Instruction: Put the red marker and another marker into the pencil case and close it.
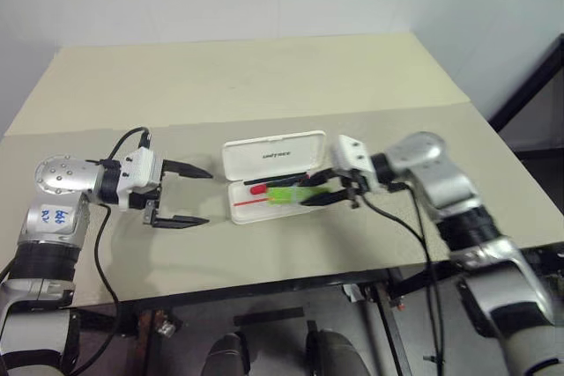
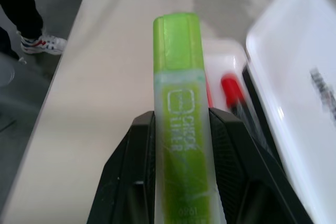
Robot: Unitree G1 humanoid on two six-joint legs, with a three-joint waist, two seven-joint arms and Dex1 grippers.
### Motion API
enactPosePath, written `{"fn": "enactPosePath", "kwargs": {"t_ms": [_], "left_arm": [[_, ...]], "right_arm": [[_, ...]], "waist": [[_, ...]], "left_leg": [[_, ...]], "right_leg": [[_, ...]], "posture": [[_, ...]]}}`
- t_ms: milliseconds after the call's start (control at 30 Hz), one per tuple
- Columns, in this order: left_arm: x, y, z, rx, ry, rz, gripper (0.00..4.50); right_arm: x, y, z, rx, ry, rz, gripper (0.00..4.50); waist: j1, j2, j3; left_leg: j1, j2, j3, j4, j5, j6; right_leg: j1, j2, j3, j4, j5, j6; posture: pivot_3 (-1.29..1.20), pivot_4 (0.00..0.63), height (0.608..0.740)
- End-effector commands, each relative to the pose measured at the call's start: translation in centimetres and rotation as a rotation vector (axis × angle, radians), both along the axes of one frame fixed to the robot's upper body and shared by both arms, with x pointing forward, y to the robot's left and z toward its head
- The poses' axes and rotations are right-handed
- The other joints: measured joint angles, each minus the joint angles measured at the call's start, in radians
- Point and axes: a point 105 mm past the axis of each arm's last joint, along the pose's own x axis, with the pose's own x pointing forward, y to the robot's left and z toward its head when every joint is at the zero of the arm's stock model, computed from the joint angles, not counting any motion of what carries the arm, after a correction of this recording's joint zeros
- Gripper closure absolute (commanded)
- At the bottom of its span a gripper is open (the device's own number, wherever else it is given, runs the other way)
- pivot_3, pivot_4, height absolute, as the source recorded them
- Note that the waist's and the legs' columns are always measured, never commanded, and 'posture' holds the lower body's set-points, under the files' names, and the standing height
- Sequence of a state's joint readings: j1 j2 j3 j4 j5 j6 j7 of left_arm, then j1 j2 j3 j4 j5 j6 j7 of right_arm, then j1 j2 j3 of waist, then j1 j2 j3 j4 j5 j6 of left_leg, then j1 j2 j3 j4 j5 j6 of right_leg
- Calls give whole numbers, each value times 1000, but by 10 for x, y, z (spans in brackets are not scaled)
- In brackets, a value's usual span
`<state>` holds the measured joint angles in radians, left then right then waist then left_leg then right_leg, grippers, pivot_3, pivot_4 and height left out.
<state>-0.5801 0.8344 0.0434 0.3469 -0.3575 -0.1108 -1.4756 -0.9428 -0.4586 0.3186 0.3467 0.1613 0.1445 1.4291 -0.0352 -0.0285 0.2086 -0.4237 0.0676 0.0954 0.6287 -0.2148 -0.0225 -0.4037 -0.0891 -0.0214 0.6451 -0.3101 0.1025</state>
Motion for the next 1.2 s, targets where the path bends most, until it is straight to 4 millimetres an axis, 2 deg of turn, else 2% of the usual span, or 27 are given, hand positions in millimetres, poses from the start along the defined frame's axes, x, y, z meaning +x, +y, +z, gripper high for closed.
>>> {"fn": "enactPosePath", "kwargs": {"t_ms": [33, 267, 467, 667, 1067, 1200], "left_arm": [[-5, 6, 12, -11, -59, 27, 0], [-15, 6, 7, -32, -54, 62, 0], [-20, 6, 3, -45, -41, 91, 0], [-21, 4, 2, -56, -41, 99, 0], [-19, 0, 3, -65, -51, 96, 0], [-19, -2, 2, -66, -51, 95, 0]], "right_arm": [[-1, 19, 2, -10, -39, 61, 3404], [-8, 41, -11, -36, -6, 134, 3404], [3, 47, -17, -35, 4, 91, 3404], [13, 45, -18, -44, -1, 58, 3404], [20, 41, -29, -71, 3, 51, 3404], [24, 44, -21, -22, -35, 48, 3404]], "waist": [[1, 0, 0], [6, -1, -1], [3, -1, -1], [1, -2, -1], [1, -2, -1], [0, -2, -1]], "left_leg": [[0, 0, 0, 0, 0, 0], [-5, 1, 1, 1, -1, -1], [-5, 1, 1, 0, 0, -1], [-5, 1, 1, 0, 0, -1], [-5, 1, 2, -1, -1, -2], [-5, 1, 2, -1, -1, -2]], "right_leg": [[-1, 0, 0, 0, 0, 0], [-5, 0, 1, 1, 0, 0], [-6, 1, 1, 2, 0, 0], [-6, 1, 1, 2, 0, 0], [-7, 1, 2, 1, 0, 0], [-7, 1, 2, 1, 0, 0]], "posture": [[0, 150, 740], [0, 150, 740], [0, 150, 740], [0, 150, 740], [0, 150, 740], [0, 150, 740]]}}
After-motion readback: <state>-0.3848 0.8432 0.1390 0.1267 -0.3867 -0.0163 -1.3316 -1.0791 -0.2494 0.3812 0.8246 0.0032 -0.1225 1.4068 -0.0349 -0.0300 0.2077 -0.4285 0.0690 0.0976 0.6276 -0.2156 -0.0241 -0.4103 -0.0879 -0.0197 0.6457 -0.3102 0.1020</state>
